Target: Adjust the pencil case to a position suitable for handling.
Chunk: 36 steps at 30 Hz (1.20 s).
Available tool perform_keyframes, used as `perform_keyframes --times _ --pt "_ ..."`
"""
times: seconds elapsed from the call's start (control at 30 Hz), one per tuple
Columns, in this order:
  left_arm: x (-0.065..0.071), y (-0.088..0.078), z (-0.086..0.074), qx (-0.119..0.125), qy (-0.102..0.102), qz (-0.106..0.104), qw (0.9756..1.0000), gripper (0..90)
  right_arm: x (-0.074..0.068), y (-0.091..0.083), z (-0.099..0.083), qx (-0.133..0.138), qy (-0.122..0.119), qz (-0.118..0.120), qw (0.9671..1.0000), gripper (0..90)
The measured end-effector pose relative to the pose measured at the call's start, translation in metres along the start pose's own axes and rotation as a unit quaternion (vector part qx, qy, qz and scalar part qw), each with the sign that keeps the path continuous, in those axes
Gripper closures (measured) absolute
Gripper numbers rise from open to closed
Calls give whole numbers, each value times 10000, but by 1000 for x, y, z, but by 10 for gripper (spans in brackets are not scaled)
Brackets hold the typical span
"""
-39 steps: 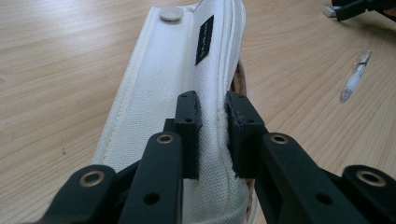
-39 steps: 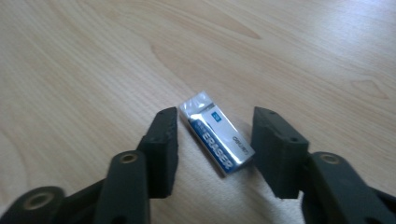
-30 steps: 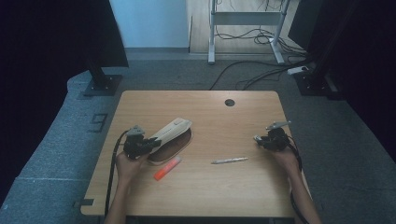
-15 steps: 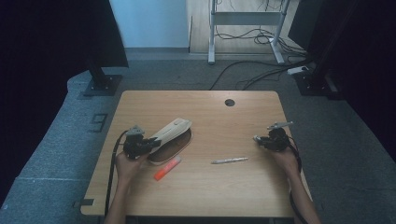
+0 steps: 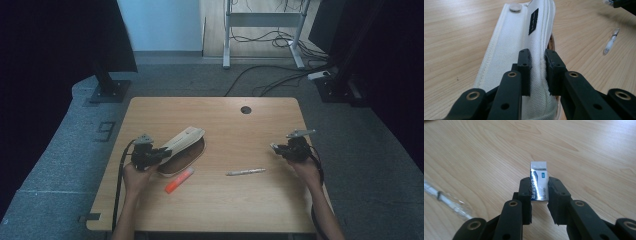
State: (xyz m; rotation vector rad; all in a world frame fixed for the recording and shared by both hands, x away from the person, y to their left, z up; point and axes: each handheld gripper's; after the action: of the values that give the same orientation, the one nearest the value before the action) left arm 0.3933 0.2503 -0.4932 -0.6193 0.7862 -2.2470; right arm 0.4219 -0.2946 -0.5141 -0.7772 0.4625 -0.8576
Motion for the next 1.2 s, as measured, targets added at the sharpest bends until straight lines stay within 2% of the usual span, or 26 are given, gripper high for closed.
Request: perform_keyframes --times 0.2,0.63,1.2 --pt "-1 -1 0 -14 -44 -55 10000 759 -10 -3 6 29 -124 110 9999 719" --pt "-2 -2 1 -51 -70 -80 9999 759 -26 -2 19 131 -209 300 9992 719" --pt "-1 -3 2 -86 -15 -58 9999 759 -61 17 46 158 -543 565 9968 719"
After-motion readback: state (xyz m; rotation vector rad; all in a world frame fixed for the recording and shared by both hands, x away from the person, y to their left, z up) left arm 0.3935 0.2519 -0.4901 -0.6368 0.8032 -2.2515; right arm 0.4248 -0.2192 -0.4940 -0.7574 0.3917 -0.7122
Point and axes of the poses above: each handheld gripper's, and its own axes: y roughly forward along the jaws, z roughly out of its top, x roughly to its right, and after that the axes turned 6 degrees about -x, right-handed
